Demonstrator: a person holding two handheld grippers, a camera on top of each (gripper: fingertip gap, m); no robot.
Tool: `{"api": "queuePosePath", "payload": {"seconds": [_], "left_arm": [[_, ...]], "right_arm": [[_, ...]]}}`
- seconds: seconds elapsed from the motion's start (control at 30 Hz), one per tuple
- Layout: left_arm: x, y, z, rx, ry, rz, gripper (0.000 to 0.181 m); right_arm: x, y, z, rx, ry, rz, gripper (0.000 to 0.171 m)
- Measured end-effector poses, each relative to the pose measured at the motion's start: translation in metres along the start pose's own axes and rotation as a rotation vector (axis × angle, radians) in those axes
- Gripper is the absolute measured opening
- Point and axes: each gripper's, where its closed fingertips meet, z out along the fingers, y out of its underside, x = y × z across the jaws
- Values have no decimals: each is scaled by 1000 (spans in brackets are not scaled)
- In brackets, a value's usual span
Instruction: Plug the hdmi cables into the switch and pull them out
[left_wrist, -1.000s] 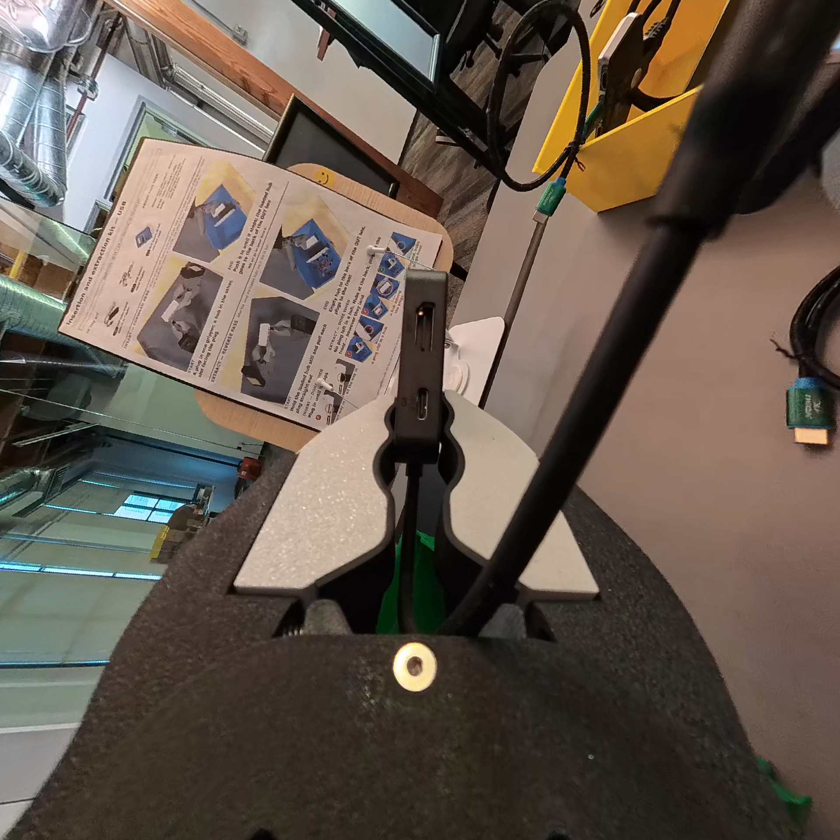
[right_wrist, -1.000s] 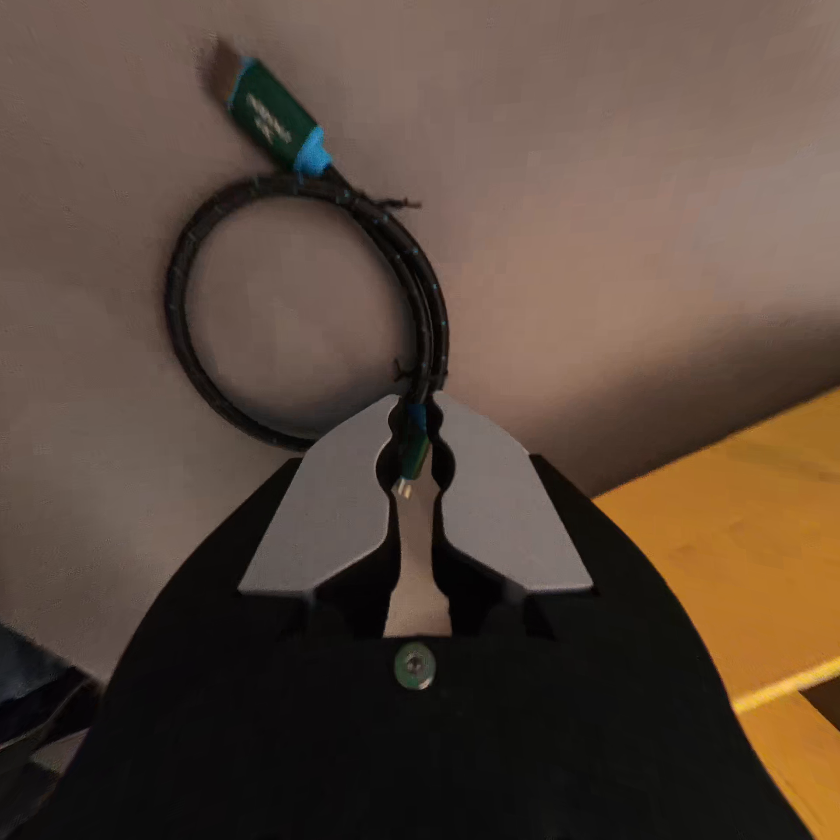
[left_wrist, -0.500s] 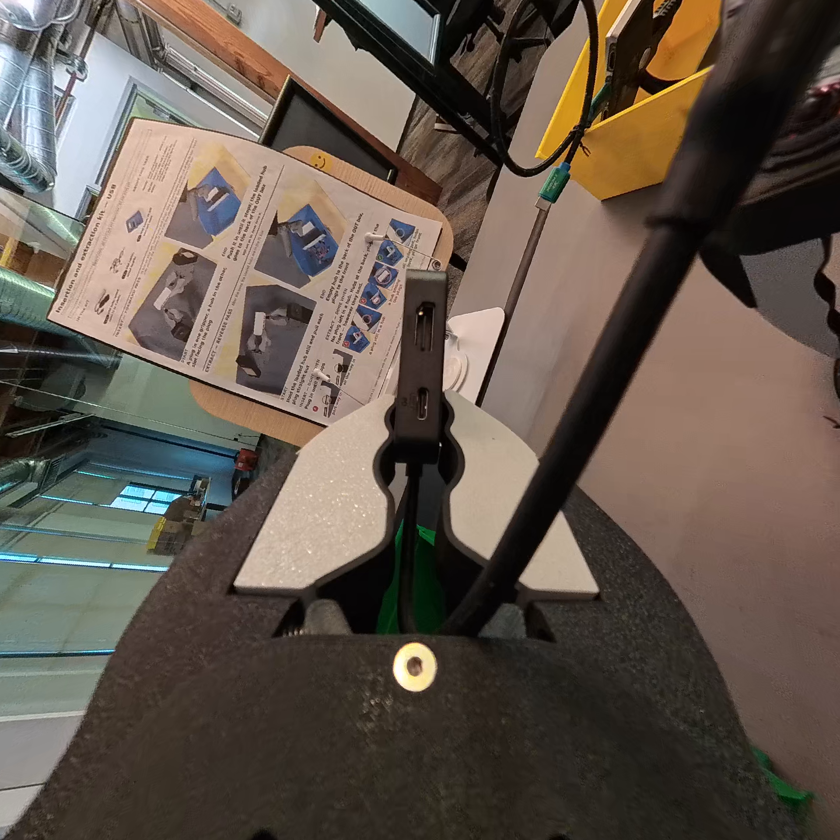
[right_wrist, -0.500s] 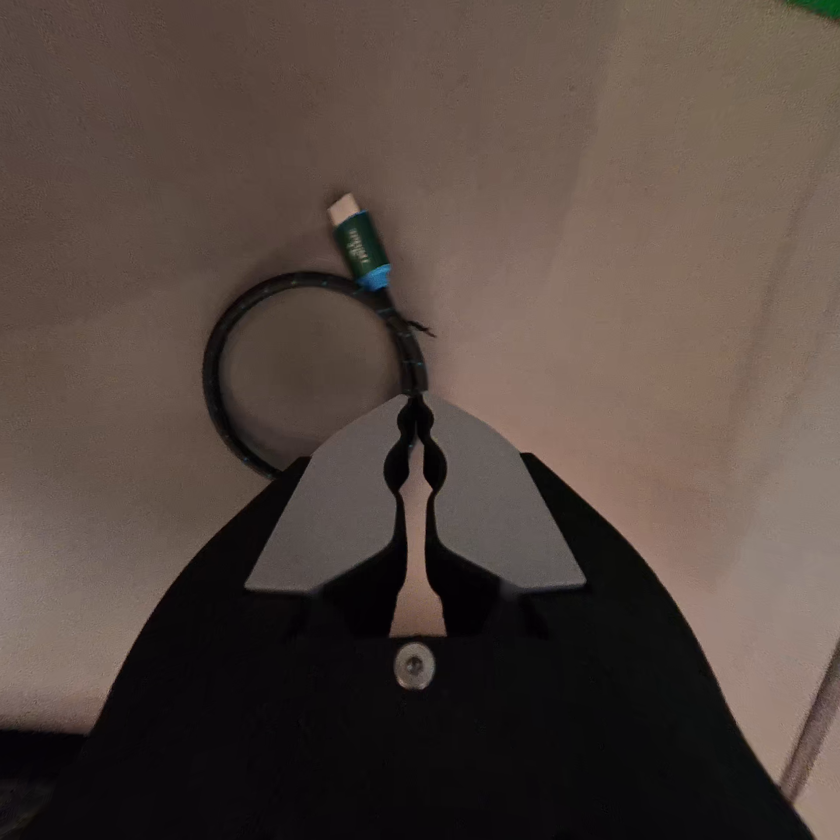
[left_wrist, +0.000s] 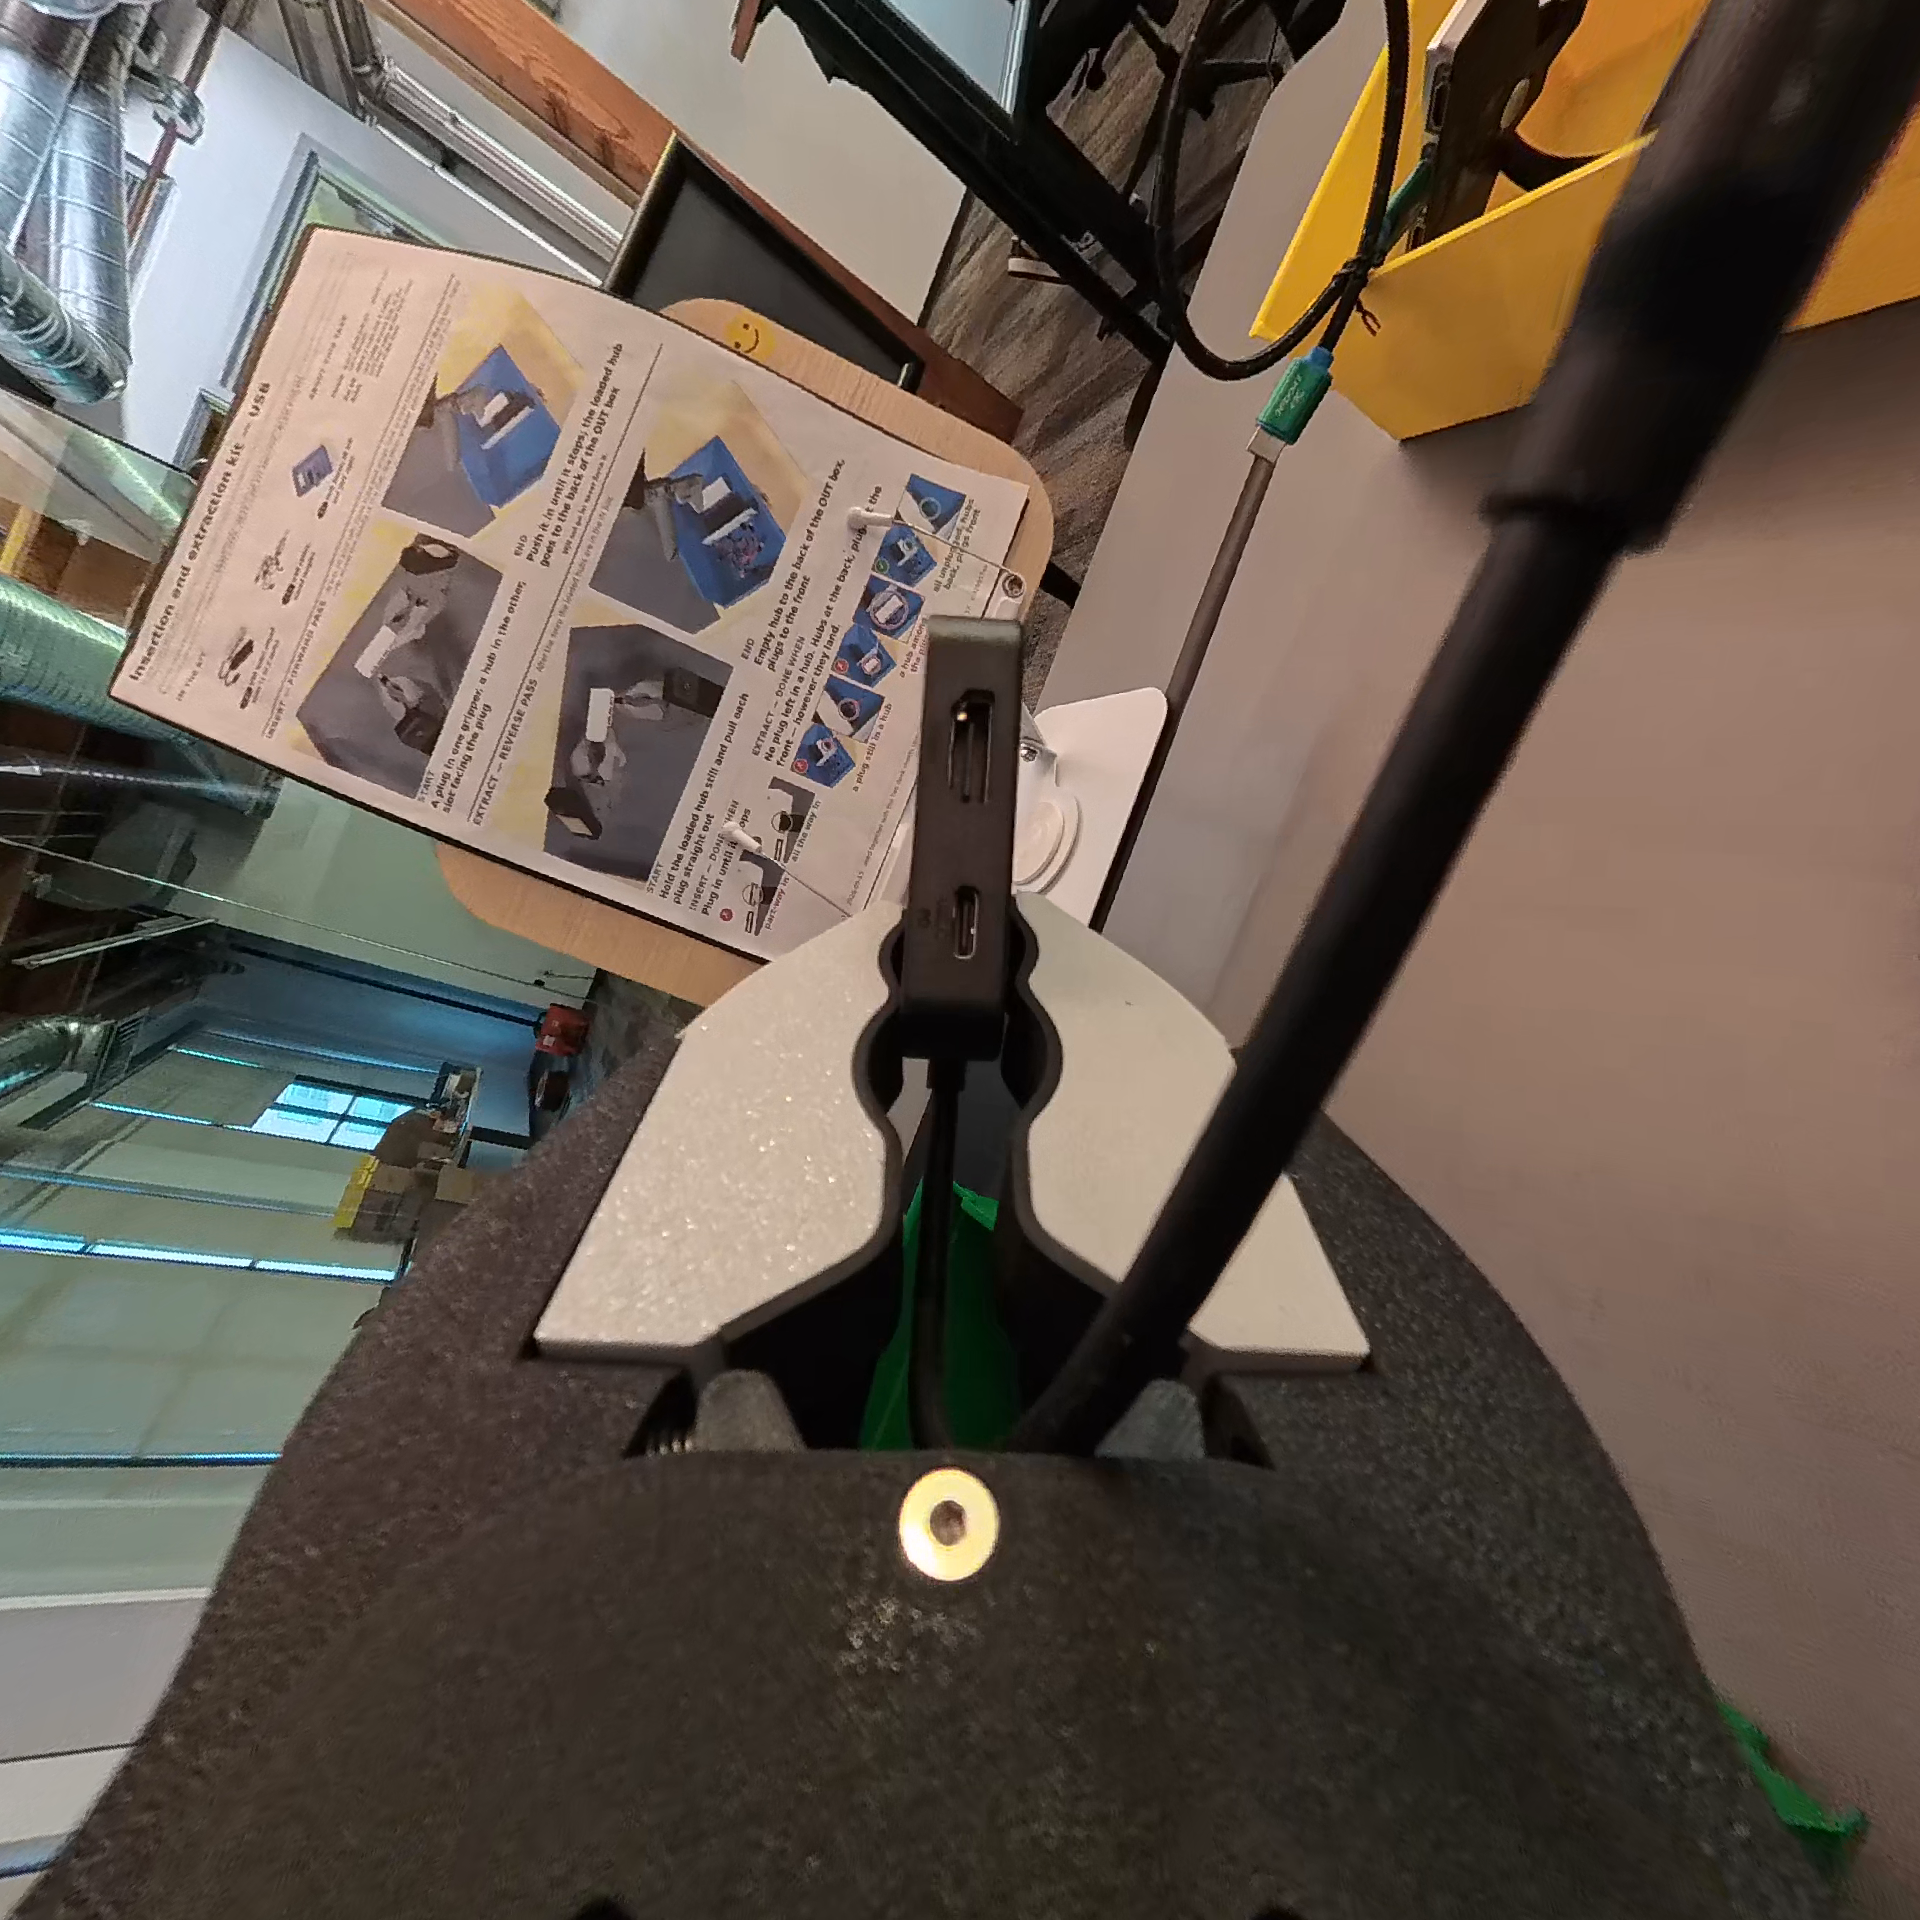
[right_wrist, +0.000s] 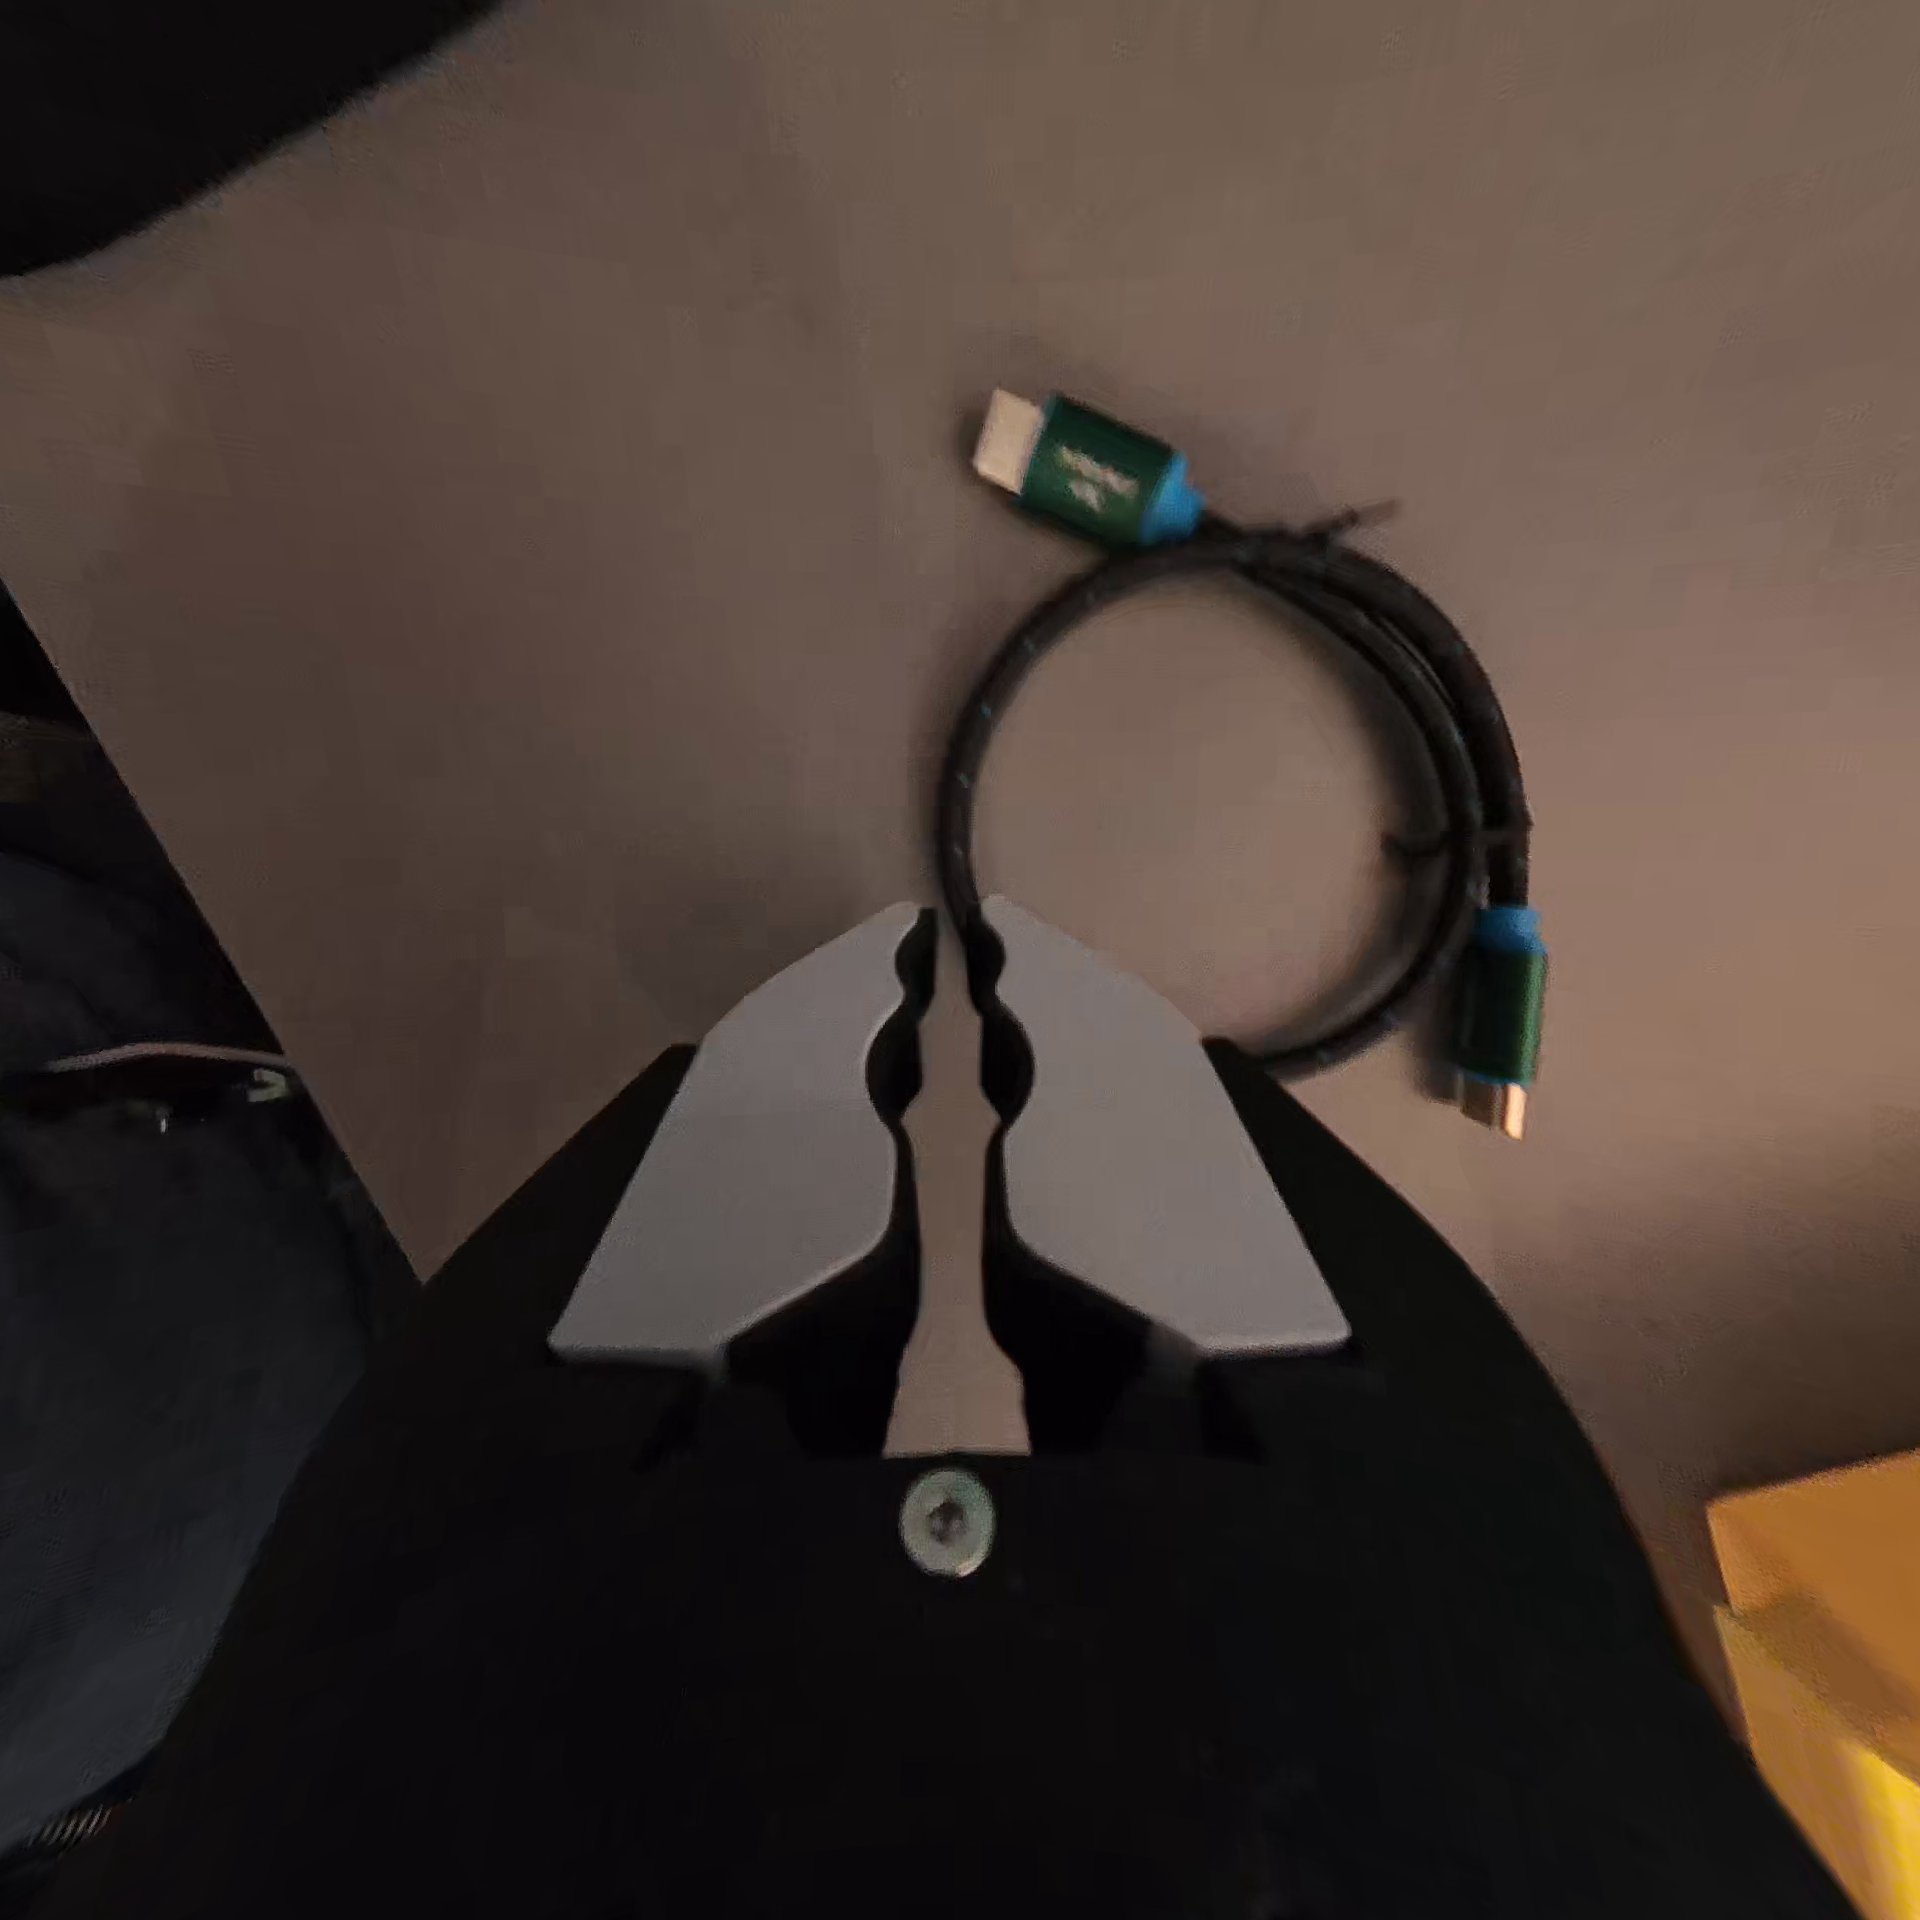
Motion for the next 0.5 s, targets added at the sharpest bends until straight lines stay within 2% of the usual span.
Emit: {"api": "queuePosePath", "payload": {"seconds": [0.17, 0.27, 0.33, 0.4, 0.5], "left_arm": [[3, 0, 2, -14, 4, 13, 14], [5, 0, 3, -16, 11, 16, 14], [6, 1, 3, -21, 15, 18, 14], [6, 1, 2, -18, 15, 16, 14], [5, -1, 0, -9, 18, 5, 14]], "right_arm": [[-2, -31, 23, 46, 75, 11, 23], [9, -31, 42, -32, 120, 26, 23], [13, -34, 41, -52, 134, 16, 14], [5, -32, 40, -84, 84, -93, 13], [-16, -16, 33, -146, -31, -376, 11]]}}
